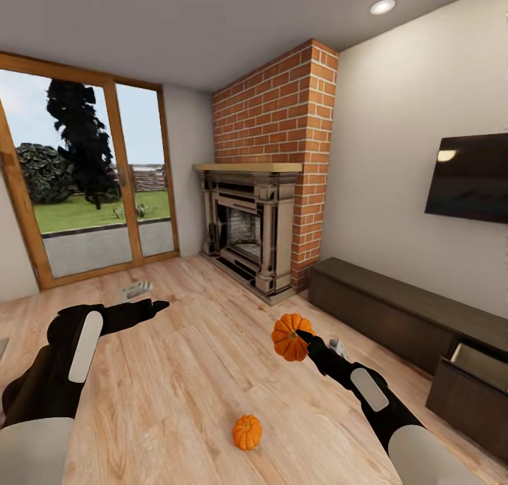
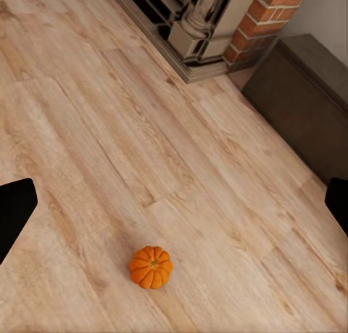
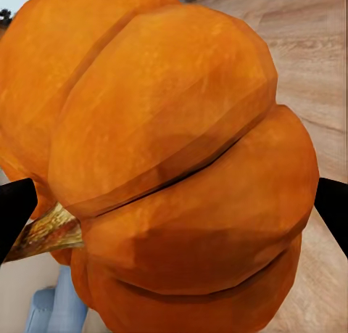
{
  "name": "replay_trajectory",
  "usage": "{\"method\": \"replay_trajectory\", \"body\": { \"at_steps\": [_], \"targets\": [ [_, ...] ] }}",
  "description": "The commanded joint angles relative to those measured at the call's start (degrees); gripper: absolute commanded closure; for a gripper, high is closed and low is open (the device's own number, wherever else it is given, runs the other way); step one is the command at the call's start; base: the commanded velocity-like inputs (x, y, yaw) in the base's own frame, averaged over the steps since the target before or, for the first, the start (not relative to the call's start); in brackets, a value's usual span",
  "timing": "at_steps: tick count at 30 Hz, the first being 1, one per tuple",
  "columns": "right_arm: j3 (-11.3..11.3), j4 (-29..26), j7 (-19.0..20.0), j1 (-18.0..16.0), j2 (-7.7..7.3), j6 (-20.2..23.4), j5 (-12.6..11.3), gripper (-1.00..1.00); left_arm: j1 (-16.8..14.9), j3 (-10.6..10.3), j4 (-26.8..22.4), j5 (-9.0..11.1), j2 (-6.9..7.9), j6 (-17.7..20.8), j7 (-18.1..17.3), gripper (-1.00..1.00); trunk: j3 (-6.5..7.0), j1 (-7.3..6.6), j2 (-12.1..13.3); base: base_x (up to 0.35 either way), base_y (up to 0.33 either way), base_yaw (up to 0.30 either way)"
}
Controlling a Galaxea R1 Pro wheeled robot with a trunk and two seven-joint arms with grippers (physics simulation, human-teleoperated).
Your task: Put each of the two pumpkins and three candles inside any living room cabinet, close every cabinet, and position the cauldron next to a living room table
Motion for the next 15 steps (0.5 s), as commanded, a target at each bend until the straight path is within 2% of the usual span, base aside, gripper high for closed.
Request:
{"method": "replay_trajectory", "body": {
  "at_steps": [1,6,15],
  "targets": [
    [0.06,-0.01,-0.02,-0.04,-0.03,0.23,-0.43,1.0,-0.04,0.08,-0.03,-0.46,-0.01,0.25,-0.56,-1.0,-0.07,0.0,-0.04,0.0,0.0,-0.129],
    [0.06,-0.01,-0.02,-0.04,-0.03,0.23,-0.43,1.0,-0.04,0.02,-0.03,0.04,0.05,0.25,-0.56,-1.0,-0.05,0.0,-0.04,0.0,0.0,-0.175],
    [0.05,-0.01,0.0,-0.04,-0.03,0.23,-0.43,1.0,-0.04,-0.02,-0.04,0.24,0.08,0.25,-0.55,-1.0,0.15,0.0,-0.04,0.0,0.0,-0.252]
  ]
}}
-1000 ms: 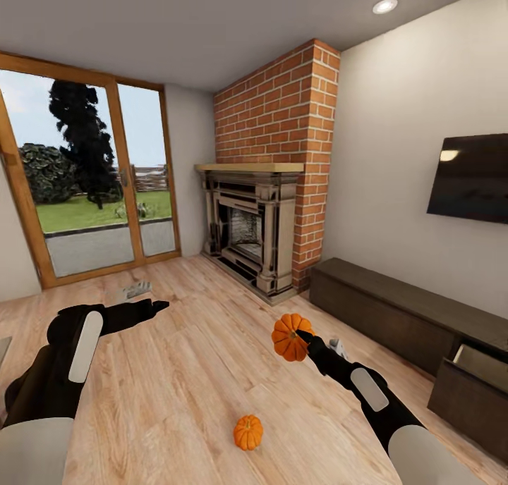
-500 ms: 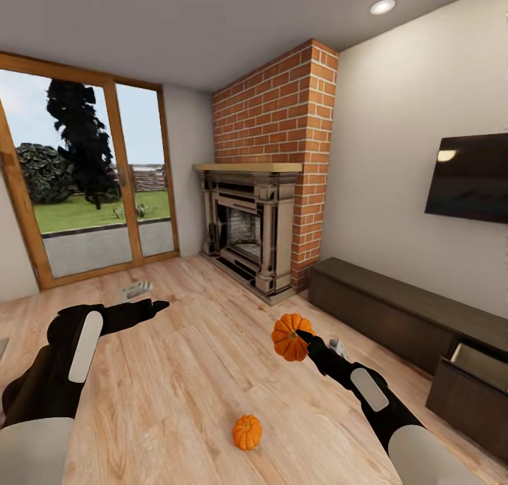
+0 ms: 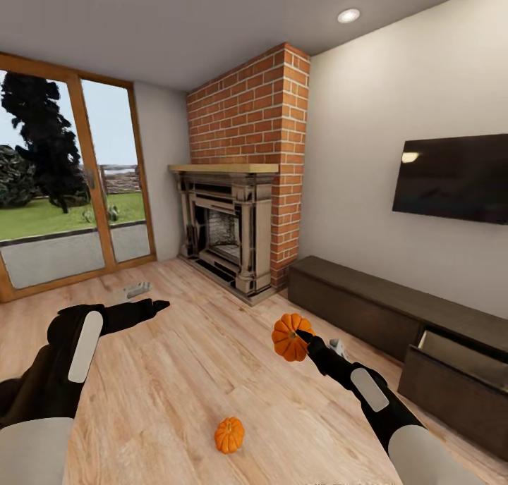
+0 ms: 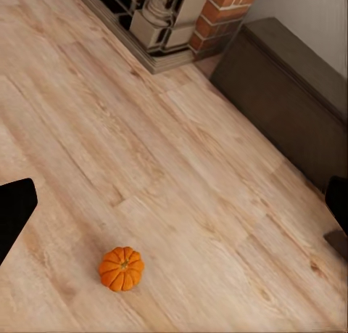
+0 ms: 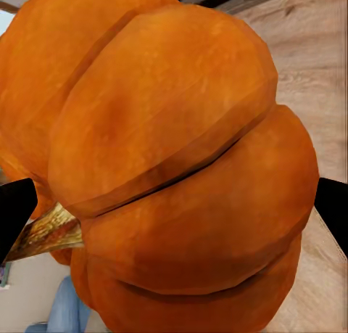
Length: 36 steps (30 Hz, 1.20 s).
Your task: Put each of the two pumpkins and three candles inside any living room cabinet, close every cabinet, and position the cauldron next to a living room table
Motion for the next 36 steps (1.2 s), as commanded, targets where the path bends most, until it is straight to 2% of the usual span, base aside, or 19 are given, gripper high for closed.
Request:
{"method": "replay_trajectory", "body": {
  "at_steps": [1,12,36],
  "targets": [
    [0.03,0.0,-0.01,-0.05,-0.02,0.24,-0.51,1.0,-0.04,0.09,-0.05,-0.46,0.0,0.26,-0.56,-1.0,-0.04,0.0,-0.04,0.0,0.0,-0.264],
    [0.02,0.0,-0.01,-0.05,-0.02,0.24,-0.51,1.0,-0.04,0.13,0.0,-0.34,-0.01,0.26,-0.57,-1.0,0.21,0.0,-0.04,0.038,-0.022,-0.226],
    [-0.02,0.0,-0.02,-0.05,-0.02,0.24,-0.51,1.0,-0.04,0.09,0.23,0.34,0.0,0.26,-0.57,-1.0,0.23,0.0,-0.04,0.113,0.029,-0.008]
  ]
}}
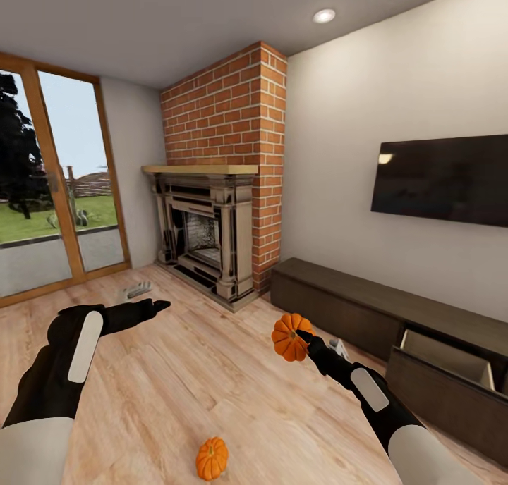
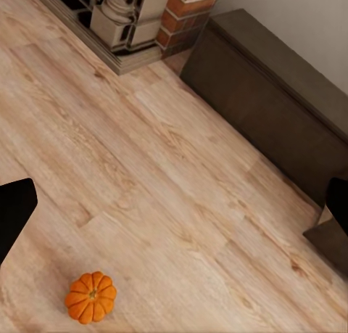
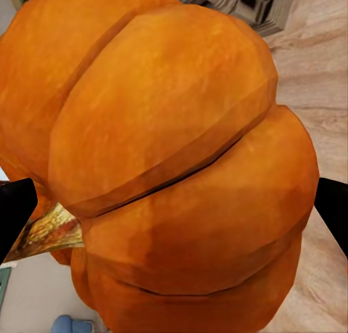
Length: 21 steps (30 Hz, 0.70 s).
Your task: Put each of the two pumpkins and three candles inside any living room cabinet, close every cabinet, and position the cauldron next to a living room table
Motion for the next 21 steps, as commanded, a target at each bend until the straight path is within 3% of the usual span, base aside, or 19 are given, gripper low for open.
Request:
{"method": "replay_trajectory", "body": {
  "at_steps": [1,10,13,16,17,18,21],
  "targets": [
    [0.05,-0.02,-0.03,-0.04,-0.03,0.24,-0.44,1.0,-0.05,0.08,0.01,-0.47,-0.01,0.24,-0.56,-1.0,-0.07,0.01,-0.03,0.149,0.029,0.0],
    [0.04,-0.02,0.01,-0.04,-0.03,0.24,-0.44,1.0,-0.08,0.19,1.37,-0.55,-0.06,0.24,-0.5,-1.0,-0.07,0.01,-0.03,0.032,0.006,0.0],
    [0.04,-0.02,0.22,-0.04,-0.08,0.24,-0.44,1.0,-0.19,0.37,6.39,-0.36,-0.14,0.24,-0.46,-1.0,-0.07,0.01,-0.03,0.002,0.0,0.0],
    [0.07,-0.02,2.11,-0.04,-0.7,0.24,-0.47,1.0,-1.58,0.36,17.71,2.03,0.01,-0.16,-1.15,-1.0,-0.07,0.01,-0.03,0.0,0.0,0.0],
    [0.07,-0.02,2.81,-0.04,-1.11,0.24,-0.49,1.0,-2.7,0.25,23.27,3.32,0.23,-2.59,-1.4,-1.0,-0.07,0.01,-0.03,0.0,0.0,0.0],
    [0.05,-0.02,3.71,-0.02,-1.72,0.24,-0.51,1.0,-5.33,0.04,36.09,5.11,1.07,-9.51,-2.08,-1.0,-0.07,0.01,-0.03,0.0,0.0,0.0],
    [-0.42,-0.02,4.03,0.03,-1.94,0.24,-0.52,1.0,-6.62,0.01,44.04,5.7,2.64,-14.01,-3.84,-1.0,-0.07,0.01,-0.03,0.0,0.0,0.0]
  ]
}}
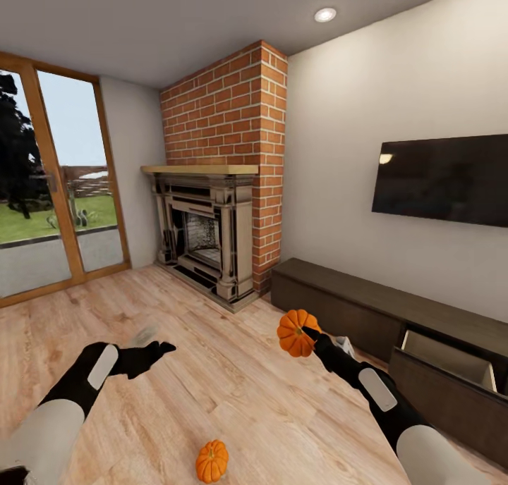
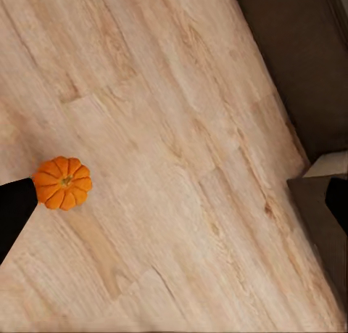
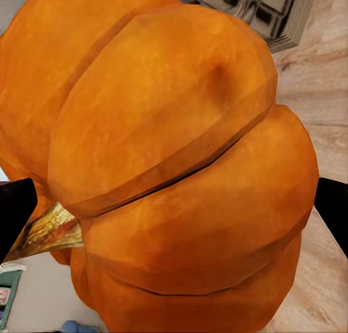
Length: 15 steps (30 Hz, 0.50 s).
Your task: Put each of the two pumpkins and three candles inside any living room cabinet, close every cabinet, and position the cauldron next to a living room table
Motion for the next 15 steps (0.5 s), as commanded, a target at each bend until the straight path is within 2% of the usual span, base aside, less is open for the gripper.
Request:
{"method": "replay_trajectory", "body": {
  "at_steps": [1,8,15],
  "targets": [
    [-0.11,-0.01,0.03,-0.03,-0.04,0.32,-0.45,1.0,-0.19,0.28,1.09,-0.15,0.19,-0.61,-0.74,-1.0,-0.07,0.0,-0.04,0.0,0.0,0.0],
    [-0.68,-0.01,0.14,-0.01,-0.14,0.32,-0.45,1.0,-0.65,0.51,12.42,0.04,0.97,-11.77,-2.37,-1.0,-0.07,0.0,-0.04,0.0,0.0,0.0],
    [-0.72,-0.01,0.25,-0.01,-0.2,0.32,-0.45,1.0,-0.69,0.55,18.9,-0.28,0.47,-19.15,-2.34,-1.0,-0.07,0.0,-0.04,0.0,0.0,0.0]
  ]
}}
